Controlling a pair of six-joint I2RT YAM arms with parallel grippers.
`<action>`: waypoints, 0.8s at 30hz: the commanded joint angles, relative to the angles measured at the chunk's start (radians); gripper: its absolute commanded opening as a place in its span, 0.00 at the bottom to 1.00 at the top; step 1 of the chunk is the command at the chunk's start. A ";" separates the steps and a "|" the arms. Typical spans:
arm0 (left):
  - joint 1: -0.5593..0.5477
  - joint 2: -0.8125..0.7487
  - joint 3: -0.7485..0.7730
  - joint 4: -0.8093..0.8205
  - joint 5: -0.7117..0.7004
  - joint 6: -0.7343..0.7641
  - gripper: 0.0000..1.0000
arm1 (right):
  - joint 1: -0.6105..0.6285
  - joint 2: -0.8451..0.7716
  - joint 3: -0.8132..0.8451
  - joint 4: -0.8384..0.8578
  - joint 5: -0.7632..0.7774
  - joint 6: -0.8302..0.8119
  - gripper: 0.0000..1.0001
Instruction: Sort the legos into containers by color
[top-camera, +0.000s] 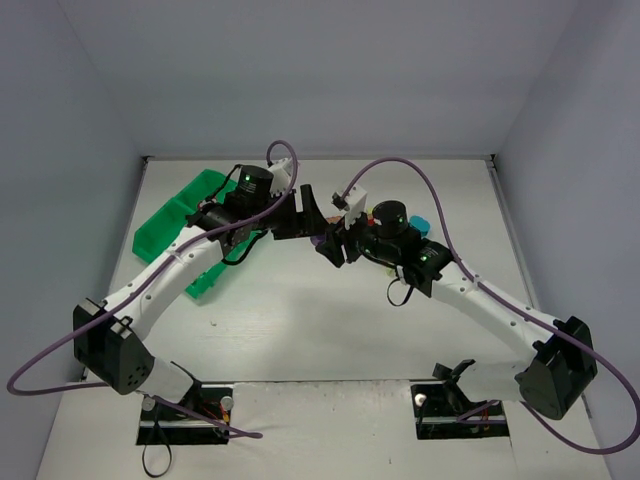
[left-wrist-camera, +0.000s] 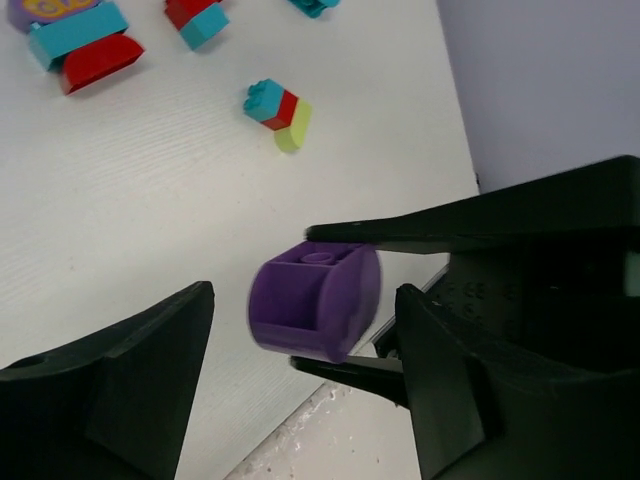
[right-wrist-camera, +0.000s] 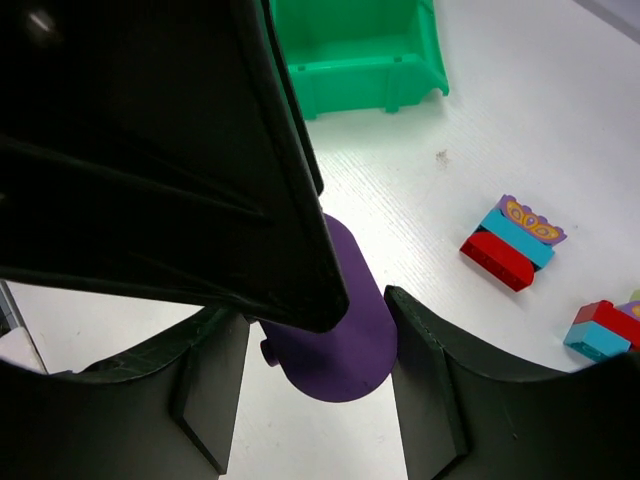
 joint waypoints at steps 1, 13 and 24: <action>0.007 -0.014 -0.001 -0.043 -0.073 0.031 0.67 | 0.001 -0.034 0.052 0.124 0.009 0.006 0.02; 0.018 -0.010 -0.024 0.052 0.027 0.016 0.59 | 0.001 -0.034 0.043 0.136 0.010 0.005 0.02; 0.016 -0.001 -0.080 0.156 0.168 -0.036 0.00 | 0.001 -0.025 0.040 0.156 0.019 0.000 0.07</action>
